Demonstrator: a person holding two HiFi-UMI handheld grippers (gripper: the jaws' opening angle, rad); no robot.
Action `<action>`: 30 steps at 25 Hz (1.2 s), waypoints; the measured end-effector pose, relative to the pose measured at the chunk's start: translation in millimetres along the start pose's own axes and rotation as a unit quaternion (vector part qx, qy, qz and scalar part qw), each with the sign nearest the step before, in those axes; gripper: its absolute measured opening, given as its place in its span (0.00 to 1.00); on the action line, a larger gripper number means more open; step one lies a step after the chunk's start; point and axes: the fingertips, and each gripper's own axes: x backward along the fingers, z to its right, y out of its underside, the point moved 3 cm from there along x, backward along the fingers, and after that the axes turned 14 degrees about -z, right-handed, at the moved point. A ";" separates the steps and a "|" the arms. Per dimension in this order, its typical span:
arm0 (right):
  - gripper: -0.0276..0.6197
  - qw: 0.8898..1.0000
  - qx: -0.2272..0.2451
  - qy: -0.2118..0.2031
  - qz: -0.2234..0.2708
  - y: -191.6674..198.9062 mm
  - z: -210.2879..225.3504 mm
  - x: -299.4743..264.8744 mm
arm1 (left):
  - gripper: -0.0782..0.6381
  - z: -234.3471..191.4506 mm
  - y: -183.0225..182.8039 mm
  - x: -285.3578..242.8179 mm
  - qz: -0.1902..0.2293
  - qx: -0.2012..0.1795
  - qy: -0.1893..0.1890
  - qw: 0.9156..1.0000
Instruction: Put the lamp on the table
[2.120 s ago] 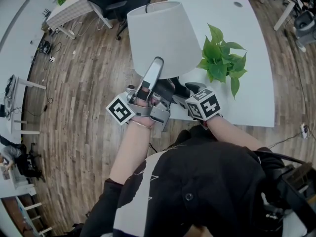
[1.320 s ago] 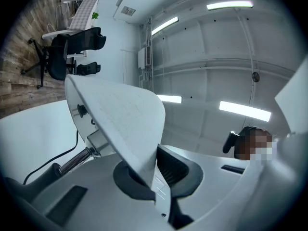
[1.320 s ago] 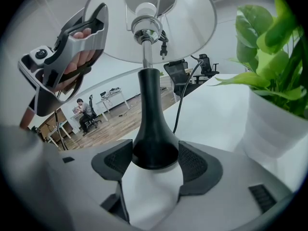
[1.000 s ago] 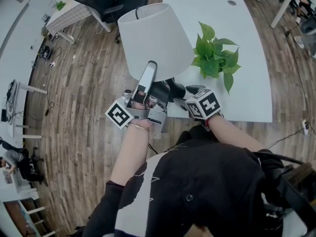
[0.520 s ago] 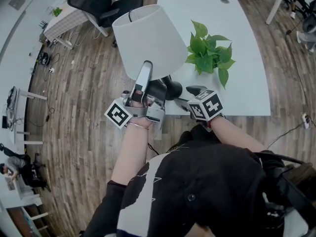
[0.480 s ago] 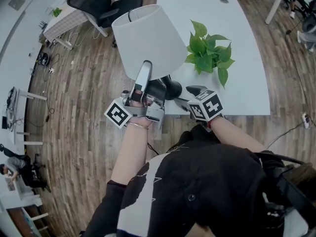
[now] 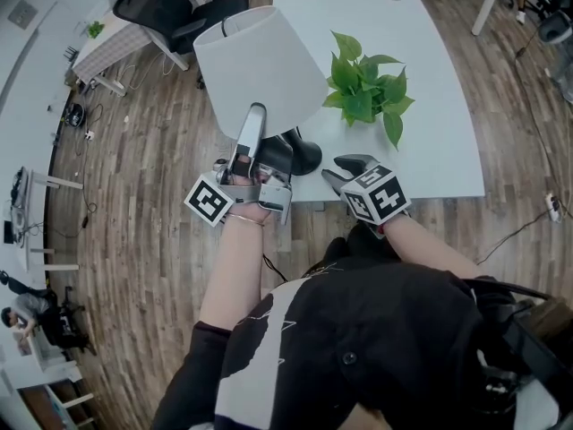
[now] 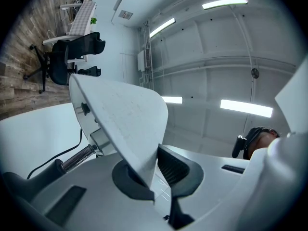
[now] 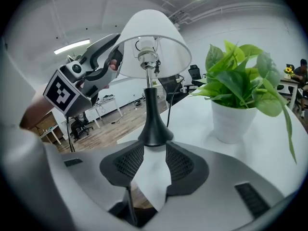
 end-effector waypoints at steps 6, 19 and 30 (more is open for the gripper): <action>0.19 1.000 -0.015 0.005 0.008 10.2 14.7 6.9 | 0.15 -1.5 4.5 -5.1 0.001 -0.006 -0.007 1.000; 0.09 0.999 0.012 -0.041 0.004 31.6 55.8 61.7 | 0.17 4.4 15.7 -4.8 0.040 -0.015 -0.060 0.997; 0.09 0.999 0.006 -0.046 -0.002 78.0 91.8 104.1 | 0.20 9.6 37.1 -6.5 0.051 -0.027 -0.095 0.994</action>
